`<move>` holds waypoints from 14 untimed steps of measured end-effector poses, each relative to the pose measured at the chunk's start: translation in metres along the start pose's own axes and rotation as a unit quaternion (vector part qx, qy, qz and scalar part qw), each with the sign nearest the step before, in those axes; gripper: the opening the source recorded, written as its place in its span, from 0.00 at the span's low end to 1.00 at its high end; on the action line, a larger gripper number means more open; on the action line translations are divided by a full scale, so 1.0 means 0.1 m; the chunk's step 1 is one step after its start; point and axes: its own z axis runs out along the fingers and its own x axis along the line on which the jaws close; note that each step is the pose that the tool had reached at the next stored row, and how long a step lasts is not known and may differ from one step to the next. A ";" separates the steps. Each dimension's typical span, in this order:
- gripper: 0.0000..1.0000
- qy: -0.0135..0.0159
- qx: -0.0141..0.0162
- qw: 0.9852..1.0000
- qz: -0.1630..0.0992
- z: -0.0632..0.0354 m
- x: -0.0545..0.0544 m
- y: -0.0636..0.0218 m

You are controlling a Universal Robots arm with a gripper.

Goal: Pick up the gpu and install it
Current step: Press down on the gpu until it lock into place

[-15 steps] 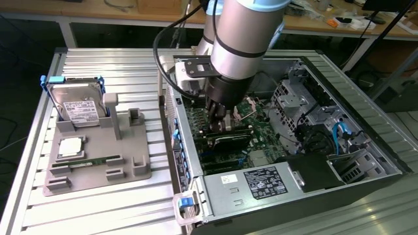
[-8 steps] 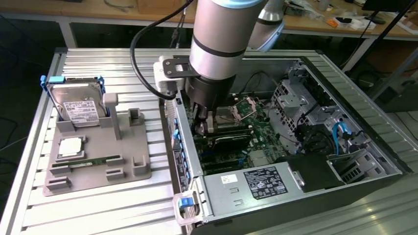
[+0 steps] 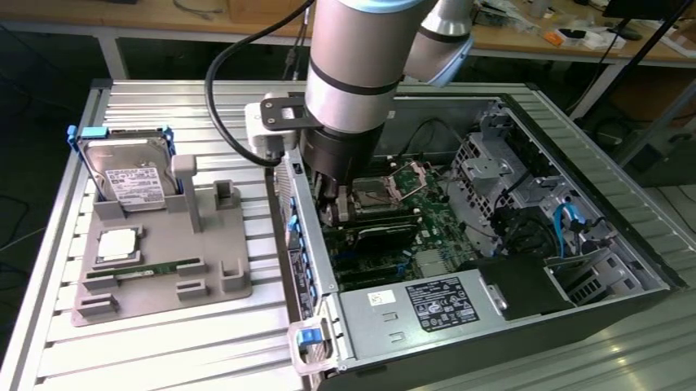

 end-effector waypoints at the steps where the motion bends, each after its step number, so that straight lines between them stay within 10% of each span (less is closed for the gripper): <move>1: 0.10 0.000 0.000 1.000 0.000 -0.002 0.00 0.001; 14: 0.10 0.000 0.000 1.000 0.000 -0.105 -0.01 0.010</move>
